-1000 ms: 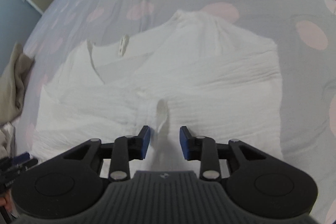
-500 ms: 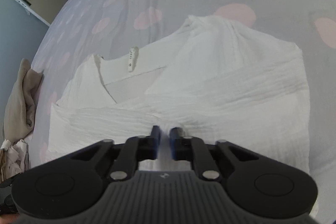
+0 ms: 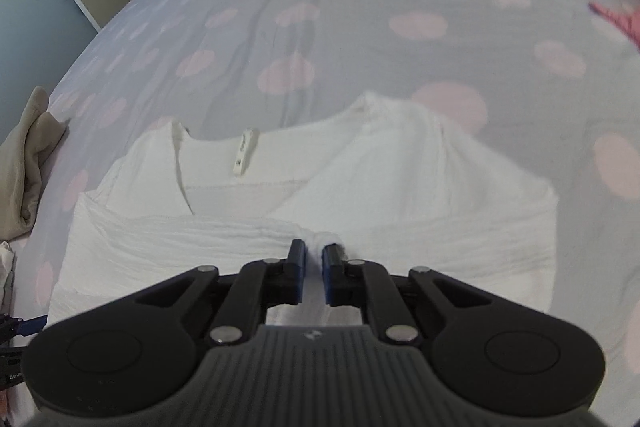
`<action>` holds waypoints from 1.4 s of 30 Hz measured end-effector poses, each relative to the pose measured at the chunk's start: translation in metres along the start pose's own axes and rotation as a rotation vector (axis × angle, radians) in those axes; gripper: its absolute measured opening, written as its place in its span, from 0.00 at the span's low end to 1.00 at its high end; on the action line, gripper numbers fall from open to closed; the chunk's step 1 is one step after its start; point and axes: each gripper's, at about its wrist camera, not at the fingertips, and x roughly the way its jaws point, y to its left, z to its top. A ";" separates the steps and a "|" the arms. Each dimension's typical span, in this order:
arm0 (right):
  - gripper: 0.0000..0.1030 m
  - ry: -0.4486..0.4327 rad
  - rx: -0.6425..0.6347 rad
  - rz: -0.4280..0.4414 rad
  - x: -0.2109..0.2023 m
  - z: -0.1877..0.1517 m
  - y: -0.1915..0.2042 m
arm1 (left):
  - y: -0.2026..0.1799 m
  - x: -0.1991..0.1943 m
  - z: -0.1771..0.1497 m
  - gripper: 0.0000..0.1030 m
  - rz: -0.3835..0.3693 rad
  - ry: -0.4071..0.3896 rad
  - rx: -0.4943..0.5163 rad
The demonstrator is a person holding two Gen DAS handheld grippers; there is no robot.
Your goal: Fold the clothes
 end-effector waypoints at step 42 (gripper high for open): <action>0.31 0.146 -0.124 0.012 -0.067 -0.089 0.006 | -0.002 -0.026 -0.008 0.42 -0.042 -0.038 0.028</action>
